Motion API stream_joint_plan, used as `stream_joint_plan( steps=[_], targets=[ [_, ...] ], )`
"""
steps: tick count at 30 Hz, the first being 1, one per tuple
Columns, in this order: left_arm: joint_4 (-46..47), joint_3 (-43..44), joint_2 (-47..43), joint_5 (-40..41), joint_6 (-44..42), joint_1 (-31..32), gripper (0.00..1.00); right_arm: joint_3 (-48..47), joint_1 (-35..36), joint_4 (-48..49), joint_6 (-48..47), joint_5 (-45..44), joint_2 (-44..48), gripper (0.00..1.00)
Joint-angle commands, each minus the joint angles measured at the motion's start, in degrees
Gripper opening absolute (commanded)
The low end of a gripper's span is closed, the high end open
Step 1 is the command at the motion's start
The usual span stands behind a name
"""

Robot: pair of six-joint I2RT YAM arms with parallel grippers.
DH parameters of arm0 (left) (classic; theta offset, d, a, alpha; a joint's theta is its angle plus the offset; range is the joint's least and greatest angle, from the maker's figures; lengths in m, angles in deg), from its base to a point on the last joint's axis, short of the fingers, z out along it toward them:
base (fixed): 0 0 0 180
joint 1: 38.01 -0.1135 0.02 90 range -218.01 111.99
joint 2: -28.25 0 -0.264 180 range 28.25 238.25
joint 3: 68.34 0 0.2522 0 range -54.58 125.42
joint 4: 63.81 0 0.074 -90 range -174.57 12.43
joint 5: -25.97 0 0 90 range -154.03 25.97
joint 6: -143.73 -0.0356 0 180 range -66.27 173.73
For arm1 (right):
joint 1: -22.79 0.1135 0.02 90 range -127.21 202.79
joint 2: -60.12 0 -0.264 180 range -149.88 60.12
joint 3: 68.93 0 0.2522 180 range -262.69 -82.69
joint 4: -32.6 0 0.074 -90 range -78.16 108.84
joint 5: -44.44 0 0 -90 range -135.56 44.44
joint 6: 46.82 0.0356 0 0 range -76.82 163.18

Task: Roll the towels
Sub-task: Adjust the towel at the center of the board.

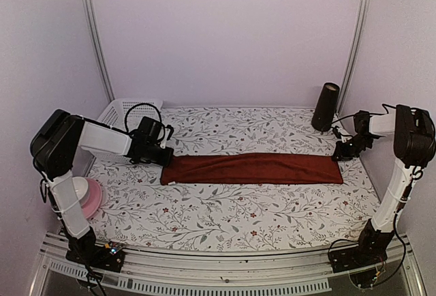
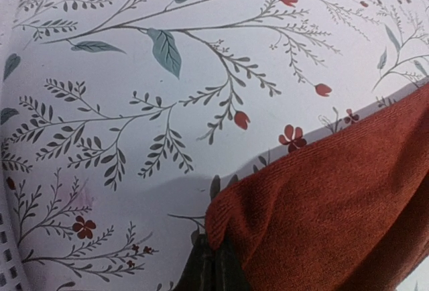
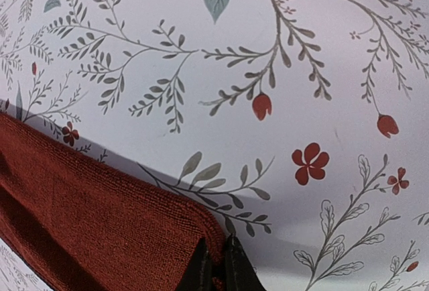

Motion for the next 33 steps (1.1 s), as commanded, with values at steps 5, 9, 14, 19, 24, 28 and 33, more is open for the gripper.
stream_joint_plan(
  steps=[5, 9, 14, 19, 24, 28, 33],
  targets=[
    [0.6, 1.4, -2.1, 0.7, -0.9, 1.3, 0.00, -0.5, 0.2, 1.5, -1.3, 3.9, 2.7, 0.02],
    [3.5, -0.7, -6.5, 2.6, -2.2, 2.4, 0.00, 1.9, 0.1, 4.3, -2.5, 5.3, 11.0, 0.02],
    [12.3, -8.7, -18.7, 6.6, -2.6, 4.0, 0.00, 5.9, 0.1, 7.5, -5.3, 6.5, 25.2, 0.02],
    [20.2, -17.8, -31.5, 10.6, -1.9, 6.4, 0.00, 11.8, -0.4, 9.8, -8.2, 5.6, 38.1, 0.02],
    [27.1, -27.3, -44.4, 18.0, -1.8, 10.9, 0.00, 17.0, -1.3, 9.9, -9.2, 5.6, 49.6, 0.02],
    [27.8, -32.2, -53.0, 24.5, -1.5, 13.3, 0.00, 20.5, -1.5, 9.9, -9.0, 3.5, 57.8, 0.02],
    [23.2, -33.2, -58.9, 32.5, 0.2, 15.3, 0.00, 23.8, -1.8, 9.9, -7.5, -1.5, 64.2, 0.02]
  ],
)
